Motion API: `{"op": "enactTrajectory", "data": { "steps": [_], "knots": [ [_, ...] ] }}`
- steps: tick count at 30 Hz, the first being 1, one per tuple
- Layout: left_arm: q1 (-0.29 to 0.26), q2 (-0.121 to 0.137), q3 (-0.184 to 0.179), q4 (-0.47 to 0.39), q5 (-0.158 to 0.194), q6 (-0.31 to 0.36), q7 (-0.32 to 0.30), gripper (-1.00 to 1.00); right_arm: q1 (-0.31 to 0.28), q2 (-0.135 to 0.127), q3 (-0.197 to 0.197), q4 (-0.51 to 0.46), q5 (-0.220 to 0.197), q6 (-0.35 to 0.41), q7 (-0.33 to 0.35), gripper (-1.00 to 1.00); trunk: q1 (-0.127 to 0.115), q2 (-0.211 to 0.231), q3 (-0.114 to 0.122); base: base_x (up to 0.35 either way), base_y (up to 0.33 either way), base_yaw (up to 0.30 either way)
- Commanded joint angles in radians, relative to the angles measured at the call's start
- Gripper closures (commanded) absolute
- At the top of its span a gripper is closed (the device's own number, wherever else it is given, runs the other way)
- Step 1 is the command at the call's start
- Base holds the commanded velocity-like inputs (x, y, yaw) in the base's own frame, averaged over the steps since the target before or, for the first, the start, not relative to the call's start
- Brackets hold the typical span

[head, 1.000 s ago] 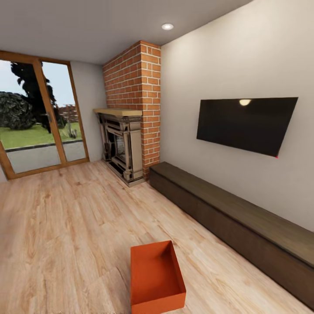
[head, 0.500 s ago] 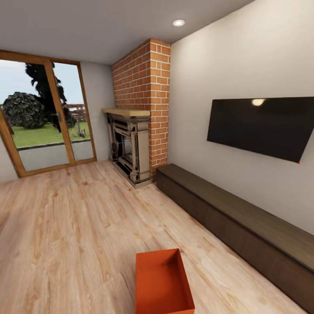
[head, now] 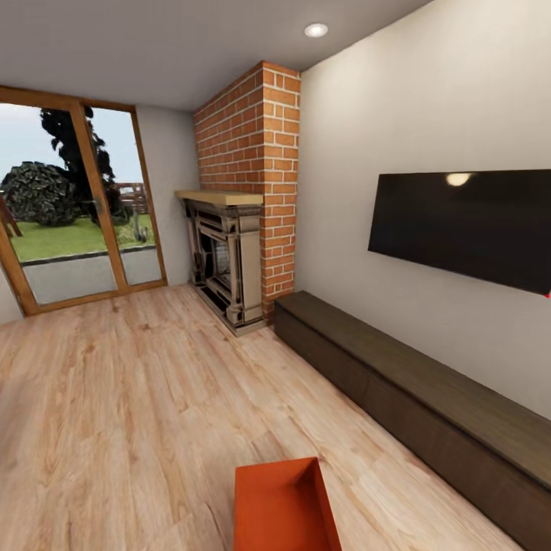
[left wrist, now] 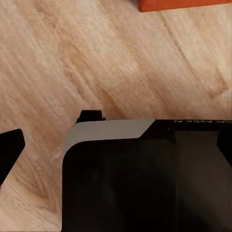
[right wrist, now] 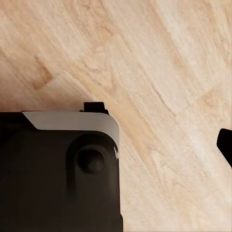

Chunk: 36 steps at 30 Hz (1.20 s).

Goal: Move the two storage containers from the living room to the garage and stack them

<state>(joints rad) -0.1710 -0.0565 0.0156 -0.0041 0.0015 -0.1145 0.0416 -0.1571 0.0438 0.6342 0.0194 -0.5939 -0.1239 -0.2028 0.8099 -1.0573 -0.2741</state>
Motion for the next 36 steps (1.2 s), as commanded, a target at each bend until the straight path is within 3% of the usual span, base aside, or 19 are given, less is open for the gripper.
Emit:
{"op": "enactTrajectory", "data": {
  "steps": [1,17,36],
  "knots": [
    [-0.001,0.0,0.001,0.001,0.0,-0.004,0.003,-1.0,-0.001,0.001,0.008,0.002,-0.009,-0.004,-0.001,-1.0,0.0,-0.001,-0.001,0.239,0.0,0.0],
    [-0.001,0.0,0.001,0.001,0.0,-0.004,0.003,-1.0,-0.001,0.001,0.008,0.002,-0.009,-0.005,-0.001,-1.0,0.0,-0.001,-0.001,0.109,-0.004,0.0],
    [-0.001,0.0,0.001,0.001,0.0,-0.004,0.003,-1.0,-0.001,0.001,0.008,0.002,-0.009,-0.004,-0.001,-1.0,0.0,-0.001,-0.001,0.193,-0.108,0.0]
  ]
}}
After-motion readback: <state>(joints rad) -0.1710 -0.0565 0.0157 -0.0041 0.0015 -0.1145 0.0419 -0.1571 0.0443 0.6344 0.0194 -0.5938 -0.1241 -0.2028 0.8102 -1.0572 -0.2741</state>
